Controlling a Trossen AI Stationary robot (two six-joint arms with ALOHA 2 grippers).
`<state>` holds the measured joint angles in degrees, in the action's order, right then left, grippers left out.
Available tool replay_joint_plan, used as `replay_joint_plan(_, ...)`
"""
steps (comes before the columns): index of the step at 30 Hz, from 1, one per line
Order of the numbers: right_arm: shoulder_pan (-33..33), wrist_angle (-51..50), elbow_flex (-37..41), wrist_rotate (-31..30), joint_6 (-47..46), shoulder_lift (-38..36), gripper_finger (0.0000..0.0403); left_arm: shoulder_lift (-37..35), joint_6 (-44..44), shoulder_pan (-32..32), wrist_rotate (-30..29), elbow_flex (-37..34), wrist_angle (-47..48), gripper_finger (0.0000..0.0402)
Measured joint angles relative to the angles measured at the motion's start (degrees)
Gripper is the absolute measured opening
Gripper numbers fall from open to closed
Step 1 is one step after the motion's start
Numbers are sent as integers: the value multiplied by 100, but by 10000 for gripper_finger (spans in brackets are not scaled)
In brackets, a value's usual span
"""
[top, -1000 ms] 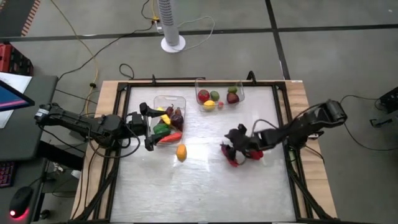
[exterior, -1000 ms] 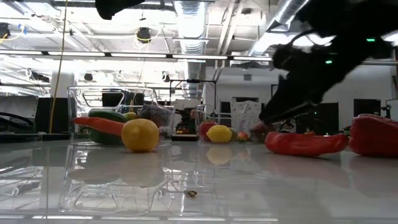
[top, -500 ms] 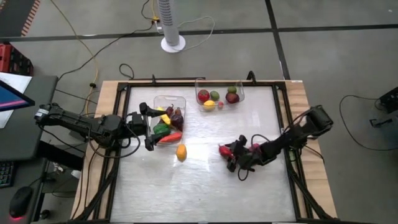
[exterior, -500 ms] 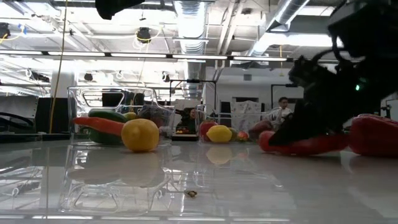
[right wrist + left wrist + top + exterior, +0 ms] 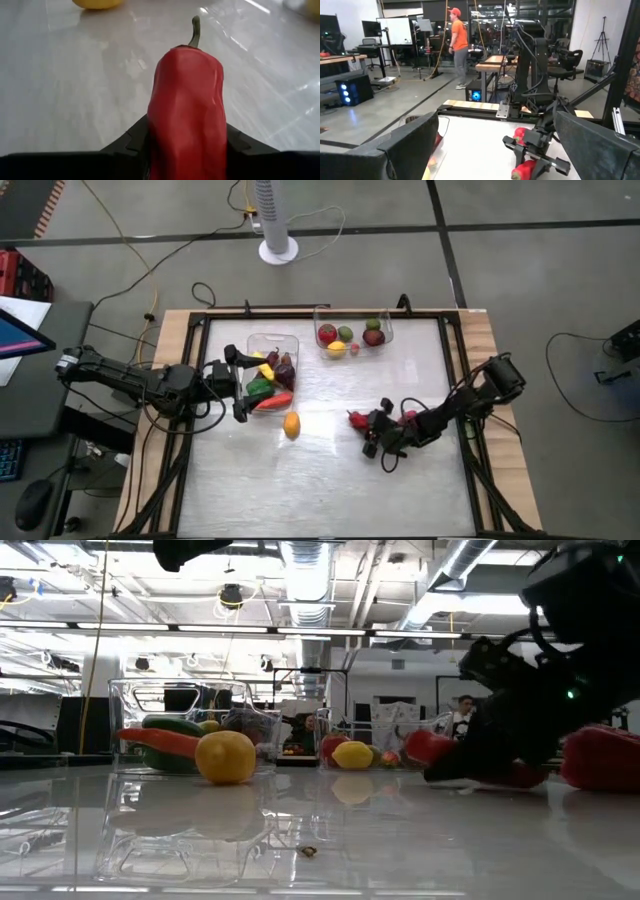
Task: Sort produce into baskets
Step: Put the red chili pepper into the left transparent bin
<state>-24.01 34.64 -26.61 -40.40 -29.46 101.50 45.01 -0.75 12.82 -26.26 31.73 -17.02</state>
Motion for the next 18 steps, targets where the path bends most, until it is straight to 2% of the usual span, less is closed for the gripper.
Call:
replay_joint_plan(3, 158, 96, -171, 33, 742, -150, 162, 0, -28, 0, 0, 2, -33, 387)
replay_joint_plan(6, 620, 115, -500, 295, 1597, -331, 171, 0, -121, -4, -11, -1, -128, 387)
replay_joint_plan(11, 1536, 98, -1392, 1831, 2541, -321, 200, 0, -180, -4, -9, 2, -218, 387)
replay_joint_plan(14, 1964, -161, -2082, 2558, 2956, -146, 190, 0, -204, -4, -9, 2, -214, 387)
replay_joint_plan(18, 2377, -541, -3131, 3104, 3469, 249, 171, 0, -273, -4, -8, 2, -170, 387)
